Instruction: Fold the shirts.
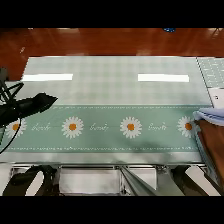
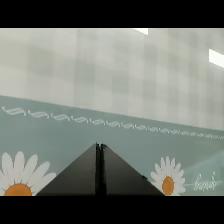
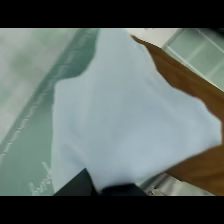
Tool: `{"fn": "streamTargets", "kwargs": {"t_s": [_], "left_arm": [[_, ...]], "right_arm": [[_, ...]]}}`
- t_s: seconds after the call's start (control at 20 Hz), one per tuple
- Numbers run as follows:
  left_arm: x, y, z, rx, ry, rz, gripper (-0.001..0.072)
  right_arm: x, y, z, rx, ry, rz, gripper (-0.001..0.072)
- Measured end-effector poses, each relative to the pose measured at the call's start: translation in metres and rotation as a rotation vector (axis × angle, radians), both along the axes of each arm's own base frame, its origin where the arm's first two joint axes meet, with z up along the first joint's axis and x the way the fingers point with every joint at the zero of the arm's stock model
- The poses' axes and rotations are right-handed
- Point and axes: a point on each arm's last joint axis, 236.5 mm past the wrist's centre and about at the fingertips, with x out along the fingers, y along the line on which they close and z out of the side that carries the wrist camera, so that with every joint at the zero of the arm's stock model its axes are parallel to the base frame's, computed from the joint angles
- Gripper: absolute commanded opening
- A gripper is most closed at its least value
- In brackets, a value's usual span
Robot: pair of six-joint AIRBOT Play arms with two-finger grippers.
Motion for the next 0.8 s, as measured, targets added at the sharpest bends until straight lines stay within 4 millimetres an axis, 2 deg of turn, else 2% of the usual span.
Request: {"fn": "streamTargets", "kwargs": {"t_s": [0.05,0.15,0.2,0.3,0.4,0.45,0.5,0.55,0.6,0.7,0.8], "left_arm": [[0.002,0.001,0.001,0.001,-0.006,0.006,0.0016],[0.006,0.004,0.003,0.004,-0.023,0.024,0.0016],[0.008,0.006,0.003,0.005,-0.027,0.031,0.0016],[0.010,0.006,0.000,0.004,-0.019,0.034,0.0016],[0.014,0.007,-0.005,0.003,-0.007,0.040,0.0016],[0.018,0.009,-0.005,0.004,-0.007,0.045,0.0016],[0.023,0.010,-0.003,0.008,-0.013,0.046,0.0016],[0.028,0.010,0.003,0.019,-0.027,0.035,0.0016],[0.035,0.008,0.014,0.029,-0.049,0.014,0.0015],[0.049,-0.002,0.042,0.051,-0.102,-0.049,0.0015],[0.068,-0.020,0.081,0.067,-0.174,-0.122,0.0015]], "right_arm": [[-0.026,-0.006,-0.011,-0.007,0.064,-0.070,0.0056],[-0.072,-0.010,-0.028,-0.019,0.174,-0.192,0.0396],[-0.091,-0.009,-0.036,-0.019,0.227,-0.243,0.0413],[-0.117,-0.004,-0.050,-0.008,0.303,-0.302,0.0412],[-0.130,-0.002,-0.057,-0.004,0.342,-0.329,0.0389],[-0.129,-0.004,-0.059,-0.009,0.335,-0.332,0.0169],[-0.121,-0.006,-0.060,-0.011,0.299,-0.321,0.0025],[-0.104,-0.009,-0.059,-0.013,0.234,-0.296,0.0025],[-0.075,-0.014,-0.054,-0.025,0.128,-0.242,0.0025],[0.007,-0.012,-0.033,-0.041,-0.126,-0.066,0.0025],[0.093,0.018,-0.003,-0.052,-0.343,0.158,0.0025]]}}
